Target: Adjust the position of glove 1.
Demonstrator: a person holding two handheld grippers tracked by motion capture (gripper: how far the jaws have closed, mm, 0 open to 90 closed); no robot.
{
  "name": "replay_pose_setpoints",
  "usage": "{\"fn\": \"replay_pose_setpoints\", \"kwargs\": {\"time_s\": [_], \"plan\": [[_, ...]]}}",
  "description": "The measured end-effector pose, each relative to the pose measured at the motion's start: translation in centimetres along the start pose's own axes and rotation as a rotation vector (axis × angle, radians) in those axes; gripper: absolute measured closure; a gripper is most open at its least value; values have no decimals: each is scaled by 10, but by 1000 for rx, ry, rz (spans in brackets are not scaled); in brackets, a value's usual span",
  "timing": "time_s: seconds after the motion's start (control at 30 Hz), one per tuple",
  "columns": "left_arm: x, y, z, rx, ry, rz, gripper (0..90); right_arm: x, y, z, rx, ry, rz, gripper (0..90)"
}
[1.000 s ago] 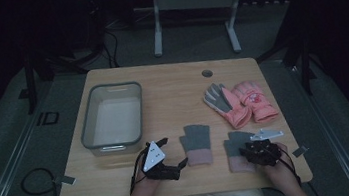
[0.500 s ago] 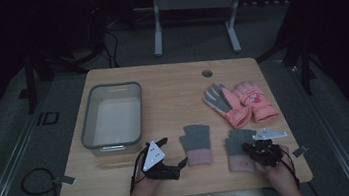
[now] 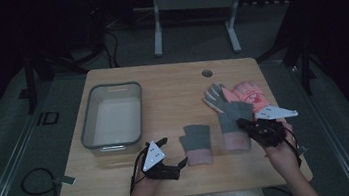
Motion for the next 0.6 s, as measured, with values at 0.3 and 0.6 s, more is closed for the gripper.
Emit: {"fn": "replay_pose_setpoints", "kwargs": {"time_s": [0.3,0.6], "plan": [[0,0,0,2,-3,2,19,29,-34,20,80,14,-40,865],[0,0,0,1,-2,4,19,18,-67,54,128,-45,-50,865]]}}
Point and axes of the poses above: each handheld gripper's, and its own axes: z roughly forward along the jaws, x roughly out of its top, y roughly to its right, the point moved 8 cm from there along z, roughly forward along the jaws, and after that the axes turned 12 degrees about z, right-handed, at the moved point
